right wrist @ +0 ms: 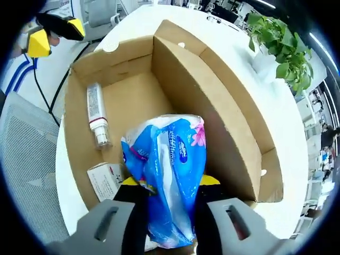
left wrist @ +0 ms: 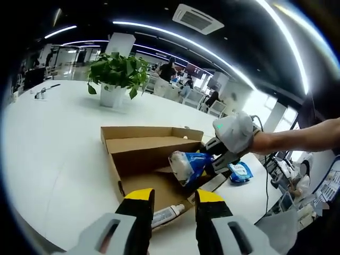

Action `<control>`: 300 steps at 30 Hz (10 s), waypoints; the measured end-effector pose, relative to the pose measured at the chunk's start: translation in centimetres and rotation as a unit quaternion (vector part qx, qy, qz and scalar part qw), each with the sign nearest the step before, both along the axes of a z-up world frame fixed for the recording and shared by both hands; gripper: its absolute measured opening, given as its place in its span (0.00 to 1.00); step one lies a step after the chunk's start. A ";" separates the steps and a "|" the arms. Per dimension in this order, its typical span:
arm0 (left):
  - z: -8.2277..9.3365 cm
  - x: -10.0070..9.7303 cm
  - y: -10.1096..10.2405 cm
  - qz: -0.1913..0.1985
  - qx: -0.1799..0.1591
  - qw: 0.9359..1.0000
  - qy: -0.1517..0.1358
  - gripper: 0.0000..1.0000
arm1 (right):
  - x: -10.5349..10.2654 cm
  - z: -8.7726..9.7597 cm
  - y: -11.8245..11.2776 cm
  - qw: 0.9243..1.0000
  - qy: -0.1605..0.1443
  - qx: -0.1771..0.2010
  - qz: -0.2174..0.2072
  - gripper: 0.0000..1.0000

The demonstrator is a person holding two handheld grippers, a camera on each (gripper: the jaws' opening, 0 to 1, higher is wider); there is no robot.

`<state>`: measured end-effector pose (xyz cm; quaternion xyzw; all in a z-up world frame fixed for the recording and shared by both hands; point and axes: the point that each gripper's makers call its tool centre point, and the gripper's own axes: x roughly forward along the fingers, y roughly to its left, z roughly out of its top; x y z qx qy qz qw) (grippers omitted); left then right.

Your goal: Operate the shoe box by opening the lid, removing the specified soft item, and placing it in the target area until the item is outside and the box remains undamaged.

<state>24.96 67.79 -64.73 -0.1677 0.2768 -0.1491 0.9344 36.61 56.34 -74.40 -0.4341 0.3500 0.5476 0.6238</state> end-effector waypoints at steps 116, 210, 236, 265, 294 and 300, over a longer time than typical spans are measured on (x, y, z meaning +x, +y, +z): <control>1.1 6.6 -11.9 -0.109 0.019 0.994 0.017 0.31 | -4.0 4.9 -37.9 0.940 -0.108 0.028 -0.321 0.28; 2.5 4.5 -12.9 -0.068 0.012 0.998 0.013 0.31 | -0.2 3.8 -44.9 0.942 -0.071 0.004 -0.327 0.35; 1.9 1.7 -9.2 -0.059 0.012 0.998 0.013 0.31 | -2.6 3.9 -37.3 0.867 0.004 0.186 -0.462 0.37; 0.5 1.9 -10.0 -0.075 -0.005 0.997 0.005 0.31 | -7.7 3.3 -27.8 0.867 0.054 0.219 -0.445 0.38; -2.5 0.3 -12.6 -0.117 0.017 0.993 -0.005 0.33 | -7.2 4.4 -21.5 0.903 0.076 0.203 -0.372 0.37; -2.6 0.0 -13.4 -0.129 0.022 0.991 -0.010 0.33 | -6.1 5.5 -18.4 0.920 0.079 0.198 -0.328 0.36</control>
